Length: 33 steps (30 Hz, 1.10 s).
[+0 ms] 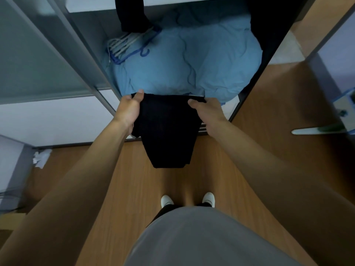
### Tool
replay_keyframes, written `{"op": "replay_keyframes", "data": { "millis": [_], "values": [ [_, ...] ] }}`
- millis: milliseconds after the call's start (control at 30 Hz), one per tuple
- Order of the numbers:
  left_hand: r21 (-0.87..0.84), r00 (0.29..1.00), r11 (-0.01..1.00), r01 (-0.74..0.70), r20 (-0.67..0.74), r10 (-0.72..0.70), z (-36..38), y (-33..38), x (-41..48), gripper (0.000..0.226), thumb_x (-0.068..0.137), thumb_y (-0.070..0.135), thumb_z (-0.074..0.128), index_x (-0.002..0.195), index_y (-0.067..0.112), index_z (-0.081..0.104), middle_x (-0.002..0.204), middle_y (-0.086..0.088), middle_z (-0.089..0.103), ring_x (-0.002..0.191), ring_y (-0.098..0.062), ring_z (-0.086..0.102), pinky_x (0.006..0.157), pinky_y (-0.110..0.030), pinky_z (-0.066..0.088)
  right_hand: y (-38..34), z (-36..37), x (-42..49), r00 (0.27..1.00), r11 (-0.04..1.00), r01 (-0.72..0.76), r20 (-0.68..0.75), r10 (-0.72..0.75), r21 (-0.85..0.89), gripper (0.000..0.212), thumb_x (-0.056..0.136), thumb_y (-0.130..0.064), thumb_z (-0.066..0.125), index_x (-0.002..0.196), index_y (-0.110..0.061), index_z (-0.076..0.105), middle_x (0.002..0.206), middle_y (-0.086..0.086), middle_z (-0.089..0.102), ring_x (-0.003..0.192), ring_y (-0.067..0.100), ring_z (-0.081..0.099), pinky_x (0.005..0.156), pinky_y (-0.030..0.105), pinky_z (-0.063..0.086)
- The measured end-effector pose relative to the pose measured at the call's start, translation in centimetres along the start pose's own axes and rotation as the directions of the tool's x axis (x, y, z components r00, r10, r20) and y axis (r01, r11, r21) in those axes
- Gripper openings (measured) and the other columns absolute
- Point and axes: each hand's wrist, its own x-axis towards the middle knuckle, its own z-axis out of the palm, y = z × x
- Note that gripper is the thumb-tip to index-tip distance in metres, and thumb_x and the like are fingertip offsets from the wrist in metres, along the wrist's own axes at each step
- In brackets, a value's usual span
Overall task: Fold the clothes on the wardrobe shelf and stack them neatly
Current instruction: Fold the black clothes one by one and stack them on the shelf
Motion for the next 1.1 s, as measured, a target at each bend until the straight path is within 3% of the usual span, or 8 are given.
{"op": "replay_keyframes", "data": {
  "millis": [100, 300, 433, 600, 733, 900, 1000, 1100],
  "values": [
    [0.000, 1.000, 1.000, 0.000, 0.007, 0.000, -0.2, 0.0, 0.0, 0.025, 0.097, 0.033, 0.060, 0.088, 0.013, 0.072, 0.079, 0.002, 0.078, 0.075, -0.012, 0.075, 0.056, -0.017, 0.055, -0.2, 0.0, 0.2, 0.996, 0.995, 0.091, 0.017, -0.091, -0.050, 0.051, 0.091, -0.017, 0.072, 0.138, -0.010, 0.052, 0.129, 0.001, 0.060, 0.115, 0.017, 0.060, 0.100, 0.026, 0.050],
    [0.035, 0.996, 0.999, -0.042, 0.085, 0.039, -0.8, 0.1, -0.3, 0.015, 0.096, 0.026, 0.063, 0.096, 0.016, 0.073, 0.087, 0.000, 0.079, 0.082, -0.015, 0.076, 0.060, -0.022, 0.057, 0.0, 0.4, 0.2, 0.962, 0.890, 0.214, 0.244, -0.121, -0.403, 0.073, 0.084, -0.009, 0.075, 0.148, -0.014, 0.040, 0.125, -0.005, 0.049, 0.111, 0.009, 0.051, 0.083, 0.011, 0.040],
    [0.050, 0.994, 0.996, -0.074, 0.088, 0.069, -0.7, 0.3, -0.3, 0.014, 0.094, 0.020, 0.067, 0.103, 0.011, 0.070, 0.092, -0.003, 0.078, 0.086, -0.017, 0.075, 0.068, -0.026, 0.059, 0.1, 1.3, 0.3, 0.921, 0.702, 0.386, 0.298, -0.252, -0.599, 0.055, 0.088, 0.000, 0.064, 0.140, -0.008, 0.048, 0.131, 0.007, 0.053, 0.117, 0.014, 0.049, 0.085, 0.008, 0.032],
    [0.030, 0.987, 0.997, -0.074, 0.146, 0.069, -1.0, 0.2, -0.3, 0.024, 0.092, 0.013, 0.069, 0.115, 0.004, 0.067, 0.104, -0.012, 0.076, 0.095, -0.025, 0.074, 0.082, -0.035, 0.060, -0.8, 1.0, 1.2, 0.885, 0.398, 0.441, 0.316, -0.341, -0.805, 0.028, 0.093, -0.017, 0.066, 0.120, -0.012, 0.067, 0.126, 0.014, 0.055, 0.116, 0.025, 0.053, 0.098, 0.031, 0.042],
    [-0.051, 0.989, 0.997, -0.060, 0.132, 0.066, -1.7, 0.2, -0.1, 0.025, 0.089, 0.014, 0.074, 0.113, 0.007, 0.068, 0.102, -0.007, 0.077, 0.095, -0.022, 0.074, 0.076, -0.028, 0.059, -1.7, 0.4, 1.4, 0.849, 0.571, 0.517, 0.301, -0.434, -0.637, 0.021, 0.083, -0.016, 0.080, 0.096, -0.009, 0.065, 0.120, 0.011, 0.050, 0.113, 0.018, 0.048, 0.101, 0.023, 0.036],
    [-0.127, 0.979, 0.984, -0.127, 0.142, 0.145, -2.3, 0.8, 0.0, 0.036, 0.081, 0.032, 0.081, 0.109, 0.012, 0.070, 0.102, -0.004, 0.077, 0.099, -0.023, 0.073, 0.075, -0.023, 0.058, -3.1, 0.1, 1.0, 0.897, 0.861, 0.427, 0.250, -0.365, -0.277, 0.041, 0.083, -0.013, 0.079, 0.065, -0.023, 0.044, 0.064, -0.013, 0.052, 0.061, 0.004, 0.050, 0.061, 0.019, 0.042],
    [-0.110, 0.961, 0.958, -0.265, 0.056, 0.272, -3.0, 0.8, 0.6, 0.051, 0.069, 0.050, 0.083, 0.110, 0.027, 0.066, 0.120, -0.005, 0.069, 0.115, -0.021, 0.065, 0.094, -0.033, 0.054, -4.1, 0.0, 0.8, 0.912, 0.931, 0.363, 0.220, -0.346, -0.041, 0.045, 0.083, -0.009, 0.077, 0.061, -0.027, 0.043, 0.056, -0.014, 0.050, 0.054, 0.005, 0.050, 0.053, 0.018, 0.044],
    [-0.082, 0.939, 0.958, -0.275, 0.193, 0.286, -3.4, -0.1, 1.1, 0.097, 0.057, 0.053, 0.089, 0.140, 0.033, 0.042, 0.149, -0.003, 0.045, 0.140, -0.017, 0.042, 0.114, -0.036, 0.039, -5.1, -0.1, 0.5, 0.897, 0.937, 0.314, 0.273, -0.346, 0.154, 0.044, 0.087, -0.001, 0.071, 0.064, -0.023, 0.040, 0.061, -0.004, 0.048, 0.055, 0.010, 0.049, 0.053, 0.021, 0.045]
  ]
}}
